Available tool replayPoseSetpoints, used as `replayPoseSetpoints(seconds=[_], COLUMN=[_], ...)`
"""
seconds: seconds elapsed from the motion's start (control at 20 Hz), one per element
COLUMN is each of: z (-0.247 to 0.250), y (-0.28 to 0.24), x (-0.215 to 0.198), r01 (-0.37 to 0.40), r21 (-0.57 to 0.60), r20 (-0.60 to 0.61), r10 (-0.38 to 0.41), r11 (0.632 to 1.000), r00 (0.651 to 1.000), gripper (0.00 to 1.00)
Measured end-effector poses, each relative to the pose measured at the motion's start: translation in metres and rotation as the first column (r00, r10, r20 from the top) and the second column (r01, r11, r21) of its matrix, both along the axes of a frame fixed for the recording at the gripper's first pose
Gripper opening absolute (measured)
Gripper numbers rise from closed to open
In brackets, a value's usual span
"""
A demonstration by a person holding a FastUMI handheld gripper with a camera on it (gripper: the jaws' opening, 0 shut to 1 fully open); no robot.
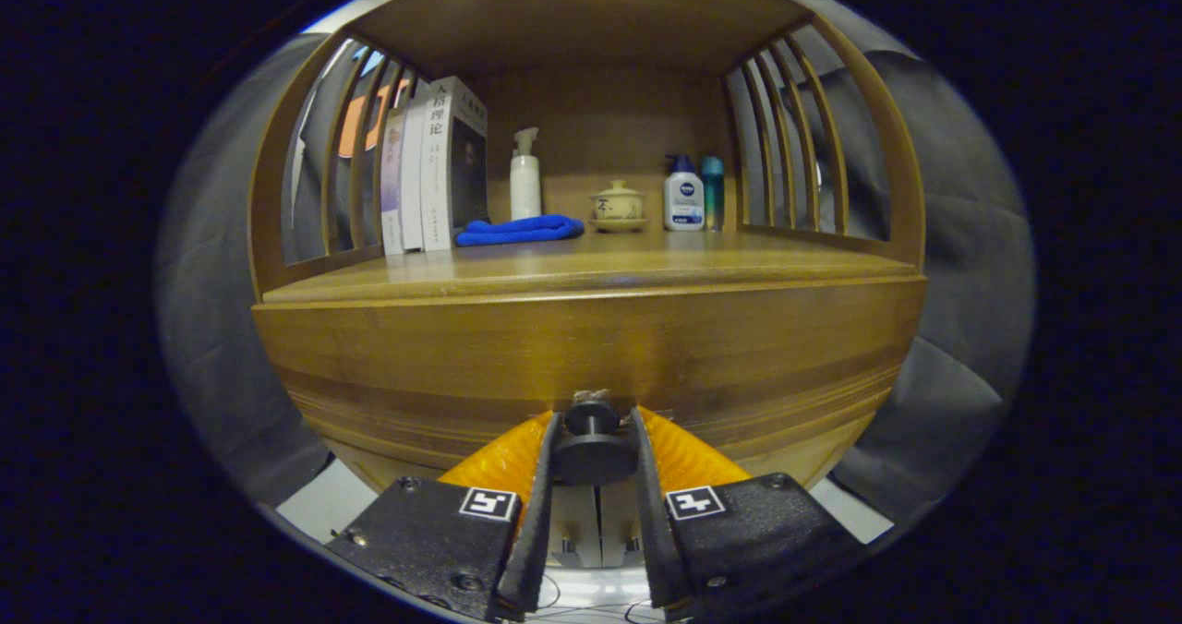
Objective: Pull open the drawer, take out the items inside it, and place them on the countertop above the cabinet.
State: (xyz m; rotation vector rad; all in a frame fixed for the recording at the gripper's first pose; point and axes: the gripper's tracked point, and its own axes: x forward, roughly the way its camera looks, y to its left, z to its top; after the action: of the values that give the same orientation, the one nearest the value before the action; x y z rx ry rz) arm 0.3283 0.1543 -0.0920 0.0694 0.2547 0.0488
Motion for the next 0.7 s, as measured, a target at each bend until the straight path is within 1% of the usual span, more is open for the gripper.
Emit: replayPoseSetpoints(seconds=[0.25,0.4,0.7], z=[0.0,-0.001,-0.005], y=[0.0,-0.004,-0.007], x=[-0.004,-0.023,-0.07], r01=[-0.004,-0.004,0.001], r21=[-0.033,-0.051,-0.032], r20=[-0.004,-0.009,-0.012], r10=[0.004,0.004,-0.001], r11=[0.999,0.999,0.999], r00=[1.0,1.0,1.0], gripper=[0.36,0.35,0.35])
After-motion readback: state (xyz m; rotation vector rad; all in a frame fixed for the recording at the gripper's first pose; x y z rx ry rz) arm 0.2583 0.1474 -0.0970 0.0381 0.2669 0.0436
